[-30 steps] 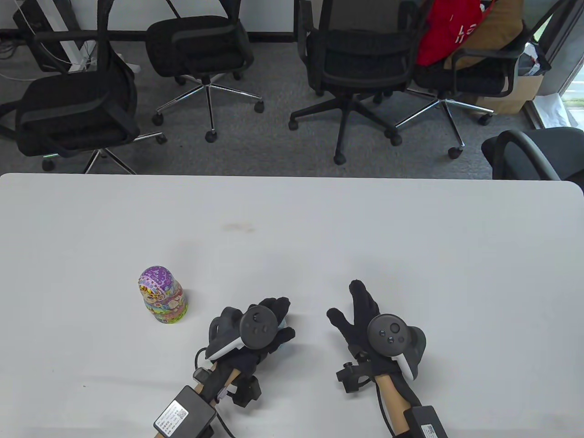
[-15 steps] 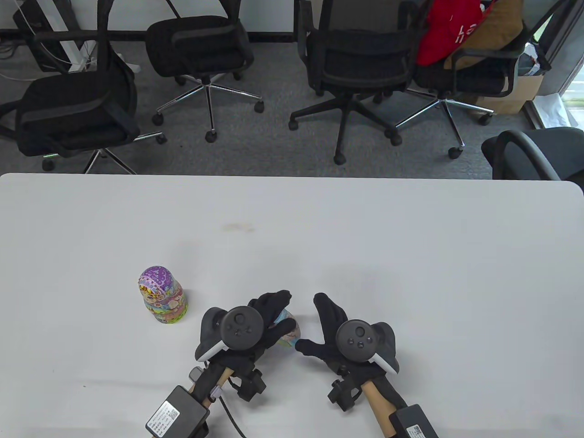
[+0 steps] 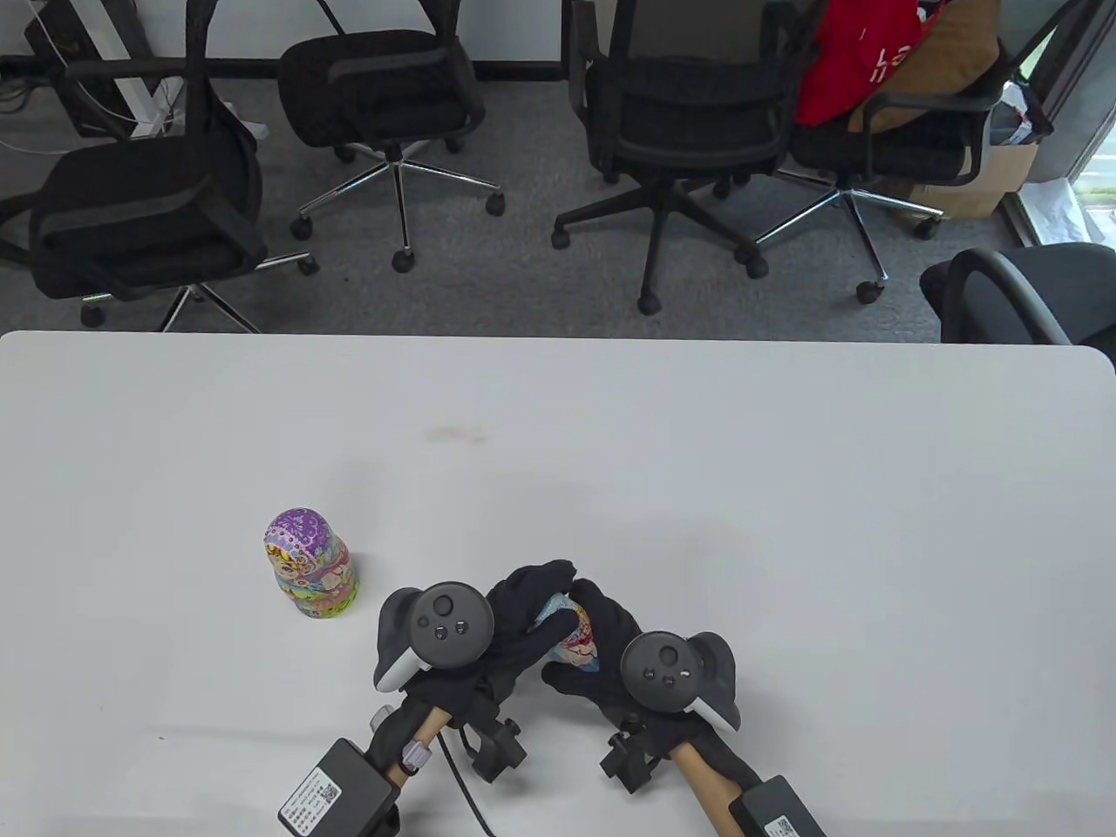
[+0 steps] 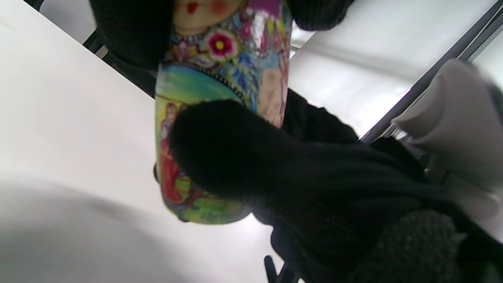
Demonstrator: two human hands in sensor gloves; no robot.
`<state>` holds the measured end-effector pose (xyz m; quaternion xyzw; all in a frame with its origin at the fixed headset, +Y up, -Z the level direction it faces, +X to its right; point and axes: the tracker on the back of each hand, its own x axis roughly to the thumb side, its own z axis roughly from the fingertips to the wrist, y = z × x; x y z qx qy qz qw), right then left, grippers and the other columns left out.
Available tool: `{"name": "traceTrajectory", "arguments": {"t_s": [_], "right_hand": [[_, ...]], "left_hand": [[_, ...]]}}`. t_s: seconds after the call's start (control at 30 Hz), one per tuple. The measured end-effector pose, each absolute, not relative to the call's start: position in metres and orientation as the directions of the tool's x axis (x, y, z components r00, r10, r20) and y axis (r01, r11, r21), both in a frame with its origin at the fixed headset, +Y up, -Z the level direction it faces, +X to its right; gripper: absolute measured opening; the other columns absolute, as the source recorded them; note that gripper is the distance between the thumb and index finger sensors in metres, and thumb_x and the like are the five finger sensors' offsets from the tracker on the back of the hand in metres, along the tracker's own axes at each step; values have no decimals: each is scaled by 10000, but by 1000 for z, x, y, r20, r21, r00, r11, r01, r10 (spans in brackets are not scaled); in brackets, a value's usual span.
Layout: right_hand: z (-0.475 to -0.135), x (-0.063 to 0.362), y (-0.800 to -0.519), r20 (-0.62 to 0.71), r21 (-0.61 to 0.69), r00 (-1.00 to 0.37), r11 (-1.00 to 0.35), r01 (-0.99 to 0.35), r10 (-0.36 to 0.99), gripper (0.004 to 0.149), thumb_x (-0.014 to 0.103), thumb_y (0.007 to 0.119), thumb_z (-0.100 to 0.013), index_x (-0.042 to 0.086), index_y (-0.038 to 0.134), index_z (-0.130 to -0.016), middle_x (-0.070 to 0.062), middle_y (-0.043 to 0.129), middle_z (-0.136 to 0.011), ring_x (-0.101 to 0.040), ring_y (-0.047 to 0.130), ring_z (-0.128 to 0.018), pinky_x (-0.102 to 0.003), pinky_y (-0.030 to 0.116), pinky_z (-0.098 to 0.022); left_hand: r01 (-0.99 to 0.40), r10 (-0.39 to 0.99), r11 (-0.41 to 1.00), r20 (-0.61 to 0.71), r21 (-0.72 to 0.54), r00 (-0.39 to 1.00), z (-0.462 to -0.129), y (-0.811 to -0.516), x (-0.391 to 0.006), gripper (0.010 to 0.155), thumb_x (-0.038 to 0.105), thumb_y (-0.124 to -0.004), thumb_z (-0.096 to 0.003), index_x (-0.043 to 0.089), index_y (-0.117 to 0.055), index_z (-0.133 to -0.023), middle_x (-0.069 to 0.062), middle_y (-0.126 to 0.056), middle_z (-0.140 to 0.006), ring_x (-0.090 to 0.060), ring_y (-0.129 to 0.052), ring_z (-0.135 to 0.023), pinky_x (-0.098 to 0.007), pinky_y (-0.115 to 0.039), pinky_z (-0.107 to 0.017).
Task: Separate nested Russian dolls into individual dolls
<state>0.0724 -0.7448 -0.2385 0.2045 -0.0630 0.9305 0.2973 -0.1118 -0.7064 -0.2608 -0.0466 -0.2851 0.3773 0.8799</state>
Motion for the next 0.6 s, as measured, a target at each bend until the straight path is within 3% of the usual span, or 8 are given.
{"name": "traceTrajectory", "arguments": {"t_s": [0.1,0.23,0.33,0.43,0.6], "right_hand": [[-234,66,-739,432,-115,-805,-861,-495,405,951,491,842,-389,-32,414,-1057,-235,679,-957,-390,835,-763,-396,848,-540],[-230,60,-736,427,-190,-833,-866,-463,352,961,494,847,-383,-53,423,-1048,-241,702,-939,-387,856,-740,-389,864,-524],[-228,54,-734,411,-317,-896,-895,-313,168,965,511,841,-376,-58,433,-1039,-227,717,-930,-368,873,-729,-364,885,-514],[-229,53,-736,407,-288,-882,-883,-371,238,968,494,857,-375,-55,424,-1045,-234,707,-938,-383,856,-739,-382,866,-527],[-226,50,-733,400,-376,-910,-886,-270,108,967,492,859,-374,-52,420,-1043,-227,699,-946,-381,849,-751,-386,861,-538]], "left_hand": [[-632,668,729,479,-265,569,-259,-705,-111,660,406,-578,-595,13,-507,-1121,-258,-660,-1056,-465,-785,-866,-440,-833,-591],[-640,669,726,471,-251,575,-259,-703,-113,655,401,-552,-600,0,-501,-1115,-265,-657,-1044,-468,-781,-849,-434,-841,-569],[-653,661,732,438,-196,609,-260,-706,-113,654,406,-528,-605,-24,-518,-1098,-281,-683,-1012,-463,-815,-802,-400,-877,-523],[-672,676,716,424,-186,603,-260,-707,-114,654,414,-536,-604,-11,-532,-1101,-270,-698,-1013,-457,-823,-797,-394,-874,-514],[-665,658,734,388,-137,646,-257,-703,-114,654,418,-516,-611,-29,-548,-1087,-280,-720,-990,-450,-849,-763,-370,-888,-469]]}}
